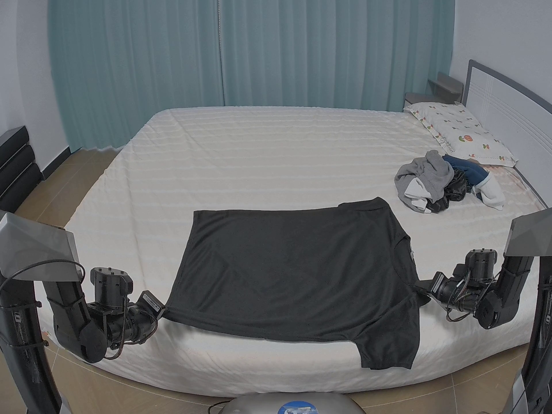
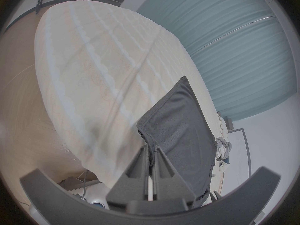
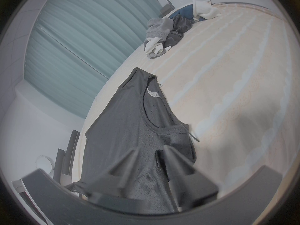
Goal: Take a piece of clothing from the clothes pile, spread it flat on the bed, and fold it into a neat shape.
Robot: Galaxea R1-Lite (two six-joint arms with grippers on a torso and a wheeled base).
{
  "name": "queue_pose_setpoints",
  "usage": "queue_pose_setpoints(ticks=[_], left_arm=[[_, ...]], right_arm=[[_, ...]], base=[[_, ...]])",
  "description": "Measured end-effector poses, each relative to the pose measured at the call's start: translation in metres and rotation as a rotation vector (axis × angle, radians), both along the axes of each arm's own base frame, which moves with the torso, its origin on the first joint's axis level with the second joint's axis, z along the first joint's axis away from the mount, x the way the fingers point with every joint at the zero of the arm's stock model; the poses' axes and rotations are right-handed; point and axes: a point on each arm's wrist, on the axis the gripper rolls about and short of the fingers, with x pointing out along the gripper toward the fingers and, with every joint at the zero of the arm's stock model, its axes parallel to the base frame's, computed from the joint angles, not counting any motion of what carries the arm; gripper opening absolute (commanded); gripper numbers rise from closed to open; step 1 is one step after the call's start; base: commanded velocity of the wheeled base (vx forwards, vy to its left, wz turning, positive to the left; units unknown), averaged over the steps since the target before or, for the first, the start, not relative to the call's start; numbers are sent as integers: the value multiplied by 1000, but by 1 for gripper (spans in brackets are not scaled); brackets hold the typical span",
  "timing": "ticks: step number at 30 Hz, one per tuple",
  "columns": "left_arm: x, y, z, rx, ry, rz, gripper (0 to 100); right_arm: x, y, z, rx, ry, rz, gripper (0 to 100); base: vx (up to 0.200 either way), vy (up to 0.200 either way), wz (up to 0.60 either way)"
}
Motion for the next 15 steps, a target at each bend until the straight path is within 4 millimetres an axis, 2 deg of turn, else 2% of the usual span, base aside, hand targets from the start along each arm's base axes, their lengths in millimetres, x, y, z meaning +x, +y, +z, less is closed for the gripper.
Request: queue_pose_setpoints(ticks=[6,10,15], left_arm=[[0,0,0,-1,1,1,0],[0,0,0,-1,1,1,0],[0,0,0,-1,2,1,0]], right_arm=[[-7,-8,4,43,1,12,100],[-24,-13,8,106,6,112,100],[-42,-15,7,28,0,200,100]], base=[[0,0,0],[0,0,0],[0,0,0]])
